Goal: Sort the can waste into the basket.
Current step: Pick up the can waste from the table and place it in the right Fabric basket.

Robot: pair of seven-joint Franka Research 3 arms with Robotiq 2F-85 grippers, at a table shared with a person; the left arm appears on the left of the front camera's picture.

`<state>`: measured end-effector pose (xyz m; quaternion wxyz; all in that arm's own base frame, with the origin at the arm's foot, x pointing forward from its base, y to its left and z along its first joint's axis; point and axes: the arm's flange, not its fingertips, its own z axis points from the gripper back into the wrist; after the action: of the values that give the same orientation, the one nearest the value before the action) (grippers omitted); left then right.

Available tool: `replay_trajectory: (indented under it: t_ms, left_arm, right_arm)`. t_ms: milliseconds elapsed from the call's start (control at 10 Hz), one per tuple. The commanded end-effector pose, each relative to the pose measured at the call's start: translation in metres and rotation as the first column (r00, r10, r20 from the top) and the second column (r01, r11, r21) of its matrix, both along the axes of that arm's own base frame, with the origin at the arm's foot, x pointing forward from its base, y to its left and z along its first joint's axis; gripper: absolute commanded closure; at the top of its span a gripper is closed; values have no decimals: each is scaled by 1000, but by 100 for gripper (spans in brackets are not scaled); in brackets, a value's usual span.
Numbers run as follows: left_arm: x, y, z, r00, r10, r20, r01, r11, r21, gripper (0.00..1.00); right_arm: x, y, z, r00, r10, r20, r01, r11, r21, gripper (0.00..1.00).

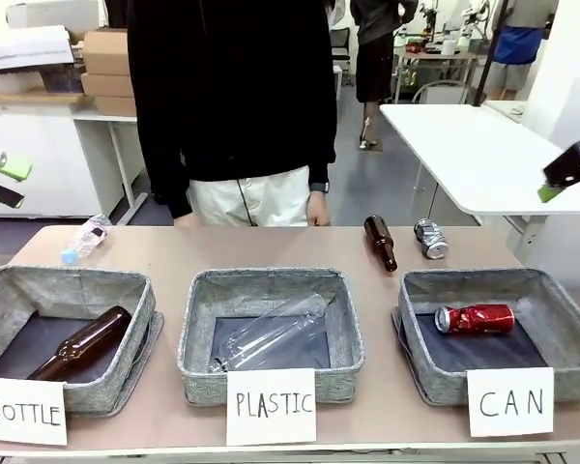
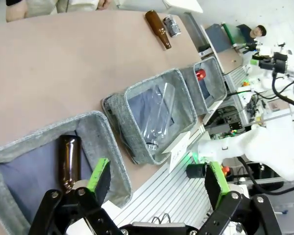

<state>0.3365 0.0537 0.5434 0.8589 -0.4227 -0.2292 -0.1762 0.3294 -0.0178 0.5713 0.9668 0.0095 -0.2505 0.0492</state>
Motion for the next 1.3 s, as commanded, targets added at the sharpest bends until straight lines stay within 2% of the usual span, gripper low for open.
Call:
replay_trajectory:
  t_ms: [0, 200, 300, 400, 500, 600, 700, 800, 900, 1000, 1100, 1200]
  left_arm:
    - [-2, 2, 1, 1000, -16, 15, 16, 1000, 6, 0]
    - [-2, 2, 1, 1000, -16, 15, 16, 1000, 6, 0]
    - [-2, 2, 1, 1000, -16, 15, 16, 1000, 6, 0]
    - [-2, 2, 1, 1000, -16, 15, 16, 1000, 6, 0]
    - [-2, 2, 1, 1000, -16, 15, 16, 1000, 6, 0]
    - [-2, 2, 1, 1000, -16, 15, 16, 1000, 6, 0]
    - [-2, 2, 1, 1000, -16, 15, 16, 1000, 6, 0]
    - [-2, 2, 1, 1000, -16, 15, 16, 1000, 6, 0]
    - [-2, 2, 1, 1000, -16, 15, 16, 1000, 6, 0]
    - [-2, 2, 1, 1000, -16, 15, 16, 1000, 6, 0]
    - [-2, 2, 1, 1000, -16, 15, 16, 1000, 6, 0]
    - [-2, 2, 1, 1000, -16, 15, 16, 1000, 6, 0]
  right_arm:
    - [99, 10, -20, 1000, 1, -3, -1, 999, -38, 0]
    - [203, 22, -43, 991, 83, -103, -90, 994, -64, 0]
    - [250, 27, -68, 978, 86, -188, -101, 992, -70, 0]
    - [285, 31, -94, 969, 50, -241, -72, 994, -80, 0]
    - [310, 38, -116, 968, 39, -246, -60, 995, -76, 0]
    - [331, 42, -145, 952, 14, -305, -32, 998, -53, 0]
    - [330, 42, -157, 920, -34, -390, 38, 999, 4, 0]
    - [307, 33, -154, 965, 64, -255, -79, 996, -50, 0]
    - [307, 33, -154, 965, 64, -255, -79, 996, -50, 0]
    - [328, 35, -180, 945, 32, -326, -45, 999, -31, 0]
    - [351, 32, -194, 910, 62, -411, -68, 998, -1, 0]
    - [364, 27, -205, 909, 69, -411, -65, 998, 24, 0]
